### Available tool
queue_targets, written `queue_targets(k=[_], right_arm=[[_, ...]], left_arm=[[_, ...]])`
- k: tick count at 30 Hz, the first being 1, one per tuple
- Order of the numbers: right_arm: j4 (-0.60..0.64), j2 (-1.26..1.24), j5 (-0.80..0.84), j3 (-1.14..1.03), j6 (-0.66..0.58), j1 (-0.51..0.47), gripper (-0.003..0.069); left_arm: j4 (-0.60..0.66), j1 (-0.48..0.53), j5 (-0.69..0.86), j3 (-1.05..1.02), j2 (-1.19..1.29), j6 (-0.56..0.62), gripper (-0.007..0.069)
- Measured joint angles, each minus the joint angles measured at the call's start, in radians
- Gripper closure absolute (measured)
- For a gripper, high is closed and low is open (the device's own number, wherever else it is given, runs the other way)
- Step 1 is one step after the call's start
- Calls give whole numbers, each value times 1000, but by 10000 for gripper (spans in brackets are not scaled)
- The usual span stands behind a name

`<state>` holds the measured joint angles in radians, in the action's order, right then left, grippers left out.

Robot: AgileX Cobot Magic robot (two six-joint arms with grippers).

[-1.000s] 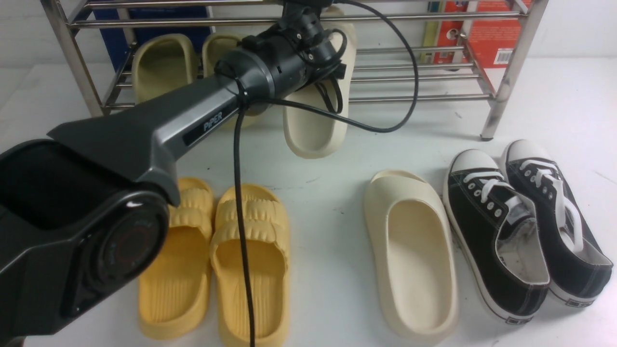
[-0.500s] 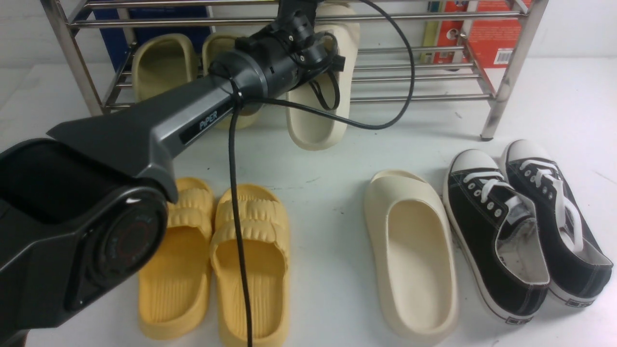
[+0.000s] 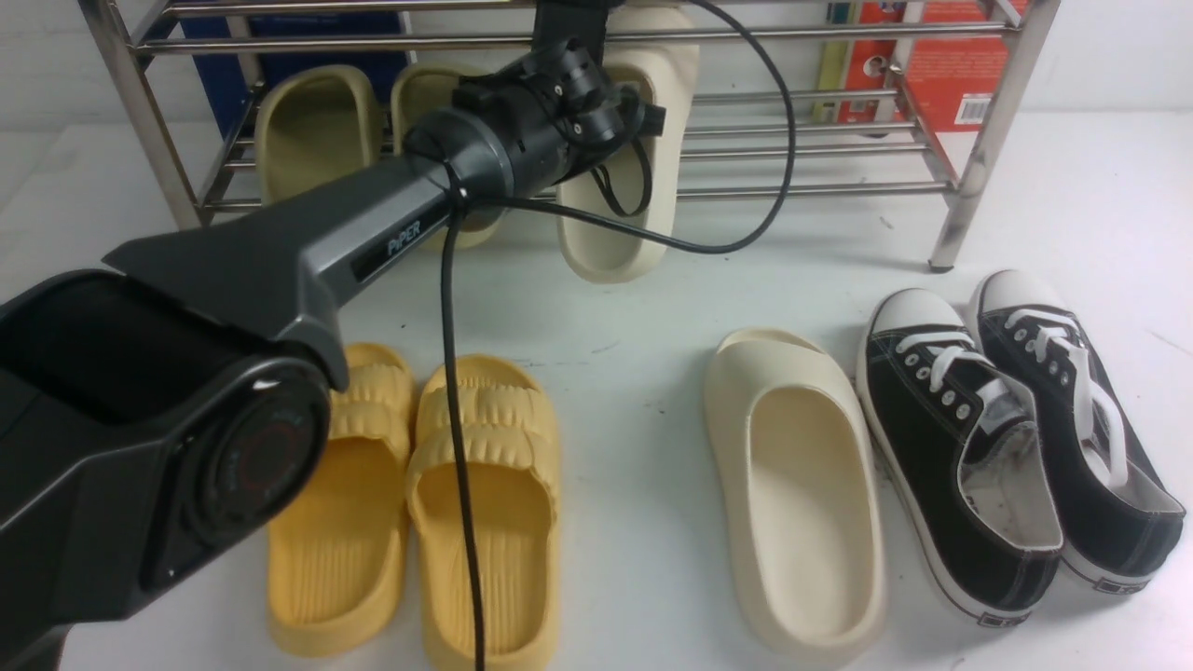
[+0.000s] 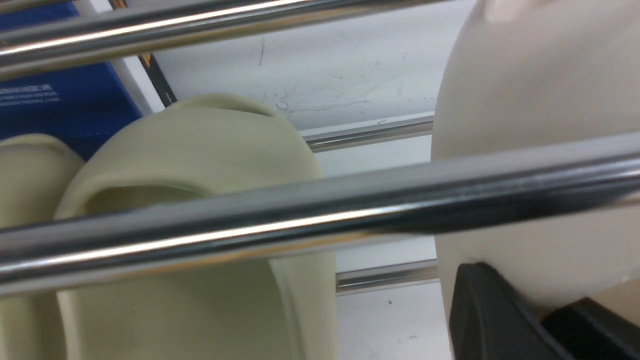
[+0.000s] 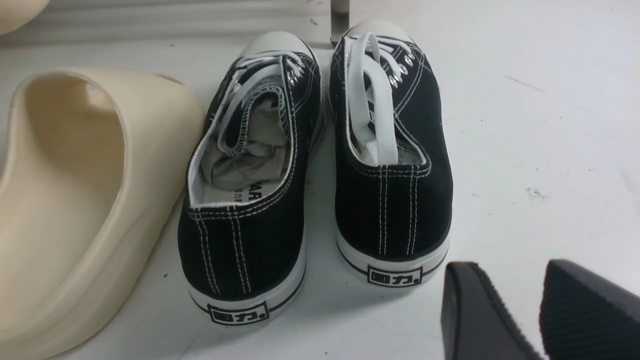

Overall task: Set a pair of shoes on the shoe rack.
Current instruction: Use the left arm to put a shoe into the shoe rack

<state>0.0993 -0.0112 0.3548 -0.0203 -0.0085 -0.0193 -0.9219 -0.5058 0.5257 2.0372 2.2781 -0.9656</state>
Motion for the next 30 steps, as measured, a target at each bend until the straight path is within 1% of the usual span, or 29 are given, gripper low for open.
queue_targets(k=[10, 22, 24, 29, 30], right_arm=[[0, 0, 0, 0, 0, 0, 413], [0, 0, 0, 0, 0, 0, 413], [0, 0, 0, 0, 0, 0, 413], [0, 0, 0, 0, 0, 0, 413], [0, 0, 0, 0, 0, 0, 413]], left_arm=[[-6, 8, -12, 0, 3, -45, 594], [-7, 10, -24, 0, 7, -70, 592], [-8, 10, -24, 0, 7, -73, 583], [-8, 10, -25, 0, 7, -78, 517], [-8, 10, -26, 0, 7, -79, 491]])
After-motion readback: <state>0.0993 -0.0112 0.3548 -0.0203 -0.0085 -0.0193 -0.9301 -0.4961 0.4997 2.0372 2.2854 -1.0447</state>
